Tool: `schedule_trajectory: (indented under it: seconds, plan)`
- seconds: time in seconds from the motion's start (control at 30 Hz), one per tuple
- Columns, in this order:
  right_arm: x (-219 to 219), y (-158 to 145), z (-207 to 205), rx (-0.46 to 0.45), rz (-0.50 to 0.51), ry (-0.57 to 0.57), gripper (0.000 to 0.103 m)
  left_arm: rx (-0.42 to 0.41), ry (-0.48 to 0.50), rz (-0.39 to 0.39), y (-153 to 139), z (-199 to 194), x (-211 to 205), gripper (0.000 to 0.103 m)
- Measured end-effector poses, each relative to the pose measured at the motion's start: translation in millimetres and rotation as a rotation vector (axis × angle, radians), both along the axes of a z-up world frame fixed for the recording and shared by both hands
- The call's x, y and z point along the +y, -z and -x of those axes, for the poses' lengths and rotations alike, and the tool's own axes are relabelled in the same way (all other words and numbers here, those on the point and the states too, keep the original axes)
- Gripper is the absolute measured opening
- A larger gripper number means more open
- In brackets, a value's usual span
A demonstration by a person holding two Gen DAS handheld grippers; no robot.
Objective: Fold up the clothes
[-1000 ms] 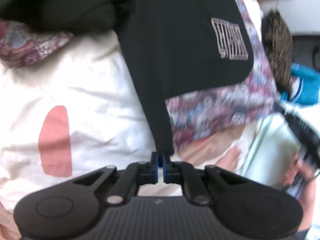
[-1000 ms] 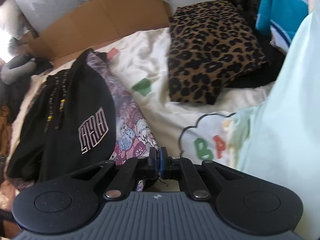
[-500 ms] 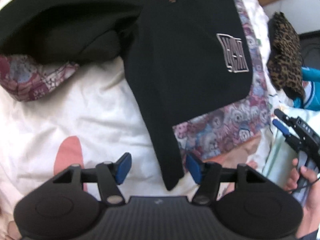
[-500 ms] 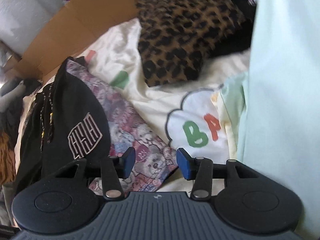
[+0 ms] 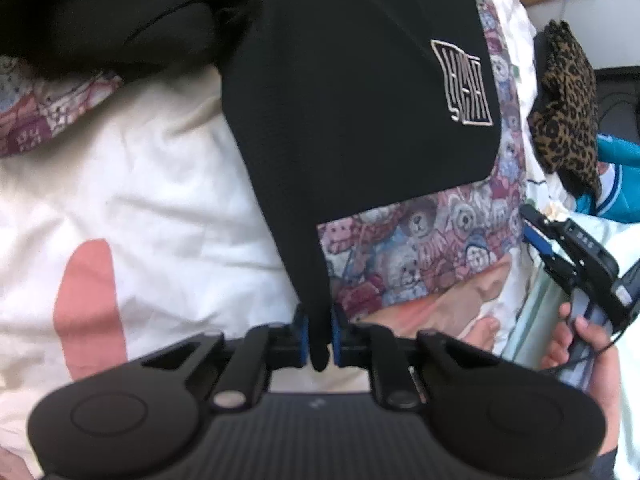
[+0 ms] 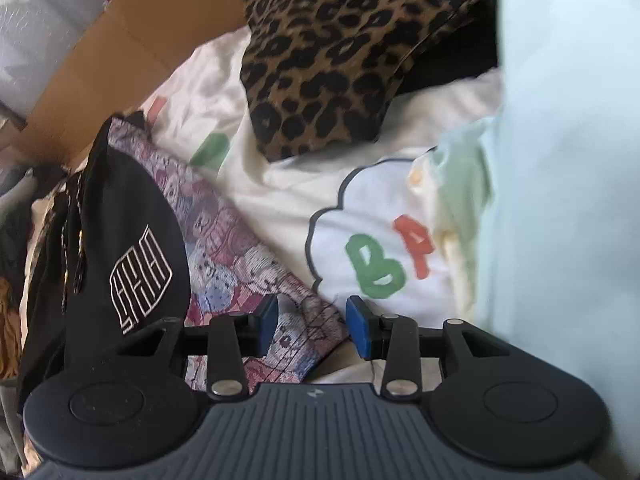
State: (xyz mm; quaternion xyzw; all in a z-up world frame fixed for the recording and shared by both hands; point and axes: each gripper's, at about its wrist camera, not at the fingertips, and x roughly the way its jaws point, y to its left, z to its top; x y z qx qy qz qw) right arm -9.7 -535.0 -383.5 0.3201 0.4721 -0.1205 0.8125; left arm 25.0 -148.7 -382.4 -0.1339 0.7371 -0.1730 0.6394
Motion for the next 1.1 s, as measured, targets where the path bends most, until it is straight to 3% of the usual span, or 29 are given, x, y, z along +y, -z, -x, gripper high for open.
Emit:
schedule_trajectory:
  seconds: [0.07,0.13,0.2,0.5,0.57,0.83,0.87,0.93,0.97,1.0,1.1]
  plan:
    - [0,6,-1,0.014,-0.006,0.001,0.042,0.002,-0.001,-0.001,0,0,2,0.008]
    - [0,6,-2,0.033,0.009,0.003,0.013,0.001,0.006,-0.002,0,-1,1,0.008]
    - [0,1,-2,0.031,0.01,-0.006,0.0,0.0,0.007,0.003,-1,-1,0,0.007]
    - [-1,-52,10,-0.025,0.181,-0.007,0.0,0.017,-0.019,0.093,-3,4,-1,0.005]
    - [-3,-48,9,-0.007,0.188,-0.002,0.0,0.025,-0.013,0.095,0,6,-3,0.005]
    - [3,-16,-5,0.087,0.234,-0.02,0.005,0.042,0.04,-0.034,20,7,-9,0.01]
    - [4,-18,-4,0.076,0.229,-0.014,0.007,0.041,0.043,-0.04,17,7,-9,0.012]
    - [6,-24,-1,0.046,0.214,-0.006,0.022,0.036,0.05,-0.05,12,5,-8,0.017]
    - [8,-28,0,0.031,0.21,-0.006,0.037,0.033,0.052,-0.055,8,5,-6,0.022]
    - [9,-31,1,0.023,0.212,-0.005,0.041,0.029,0.051,-0.06,4,4,-5,0.025]
    - [15,-38,-5,0.042,0.171,-0.023,0.042,-0.008,0.054,-0.082,-11,0,1,0.04]
